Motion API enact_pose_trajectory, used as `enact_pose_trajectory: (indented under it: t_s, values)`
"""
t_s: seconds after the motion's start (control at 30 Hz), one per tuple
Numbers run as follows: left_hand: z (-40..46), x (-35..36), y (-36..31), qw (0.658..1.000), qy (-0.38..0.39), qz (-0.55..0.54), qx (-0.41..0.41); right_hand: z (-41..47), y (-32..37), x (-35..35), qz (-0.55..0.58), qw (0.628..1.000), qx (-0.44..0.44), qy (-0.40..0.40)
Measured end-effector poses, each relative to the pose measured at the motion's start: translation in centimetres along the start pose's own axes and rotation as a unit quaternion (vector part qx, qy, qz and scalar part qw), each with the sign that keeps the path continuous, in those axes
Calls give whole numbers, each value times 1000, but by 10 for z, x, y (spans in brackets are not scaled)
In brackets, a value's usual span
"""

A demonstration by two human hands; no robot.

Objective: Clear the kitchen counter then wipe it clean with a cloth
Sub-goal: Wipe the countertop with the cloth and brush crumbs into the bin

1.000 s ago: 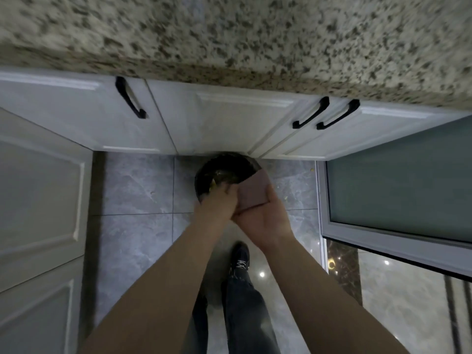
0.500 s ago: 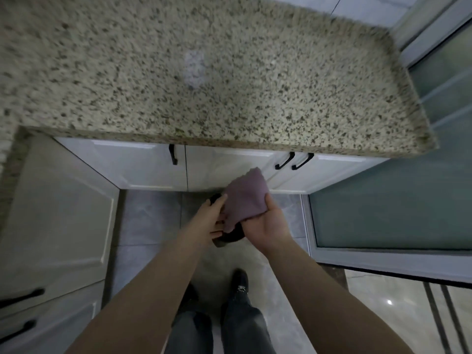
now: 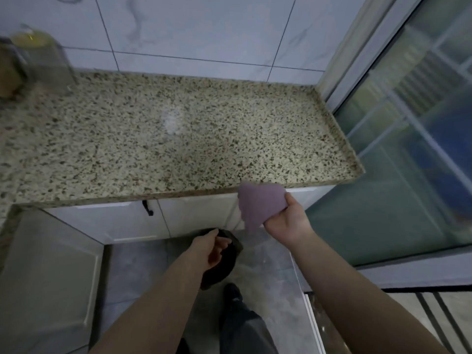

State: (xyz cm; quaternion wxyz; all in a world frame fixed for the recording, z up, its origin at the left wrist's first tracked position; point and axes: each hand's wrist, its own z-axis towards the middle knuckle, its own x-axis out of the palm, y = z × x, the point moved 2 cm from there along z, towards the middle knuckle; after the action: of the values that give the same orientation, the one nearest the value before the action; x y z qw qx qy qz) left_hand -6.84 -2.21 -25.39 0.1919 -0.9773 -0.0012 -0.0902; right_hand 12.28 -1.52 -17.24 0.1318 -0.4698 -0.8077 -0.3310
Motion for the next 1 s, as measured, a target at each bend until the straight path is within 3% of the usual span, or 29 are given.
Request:
enact_pose_trajectory:
  t_s: [0.17, 0.2, 0.3, 0.37, 0.47, 0.53, 0.63, 0.73, 0.77, 0.83, 0.9, 1.0]
  values:
    - [-6, 62, -48, 986, -58, 63, 146, 14, 77, 8, -58, 995, -81, -4]
    - [7, 96, -76, 979, -78, 65, 176, 35, 122, 16, -113, 990, -89, -9]
    - [4, 108, -95, 955, -87, 88, 269, 52, 152, 19, -266, 940, -204, -64]
    - [10, 114, -105, 931, -100, 110, 334, 64, 163, 29, -397, 883, -248, -12]
    - [23, 108, -129, 887, -187, 153, 393, 116, 151, 38, -630, 761, -131, 86]
    - [23, 89, -139, 842, -264, 199, 426, 139, 140, 34, -688, 697, -168, 109]
    - [29, 55, -157, 763, -380, 277, 444, 180, 138, 26, -787, 532, -308, 44]
    - [42, 16, -173, 687, -438, 376, 442, 205, 124, 20, -868, 363, -337, -19]
    - [47, 4, -177, 660, -453, 405, 442, 209, 114, 20, -877, 325, -353, -36]
    - [53, -20, -184, 615, -481, 451, 434, 215, 97, 24, -870, 293, -392, -56]
    - [58, -41, -191, 593, -482, 474, 436, 216, 89, 30, -864, 295, -404, -63]
    - [69, -87, -204, 603, -487, 511, 372, 221, 60, 54, -870, 302, -389, -33]
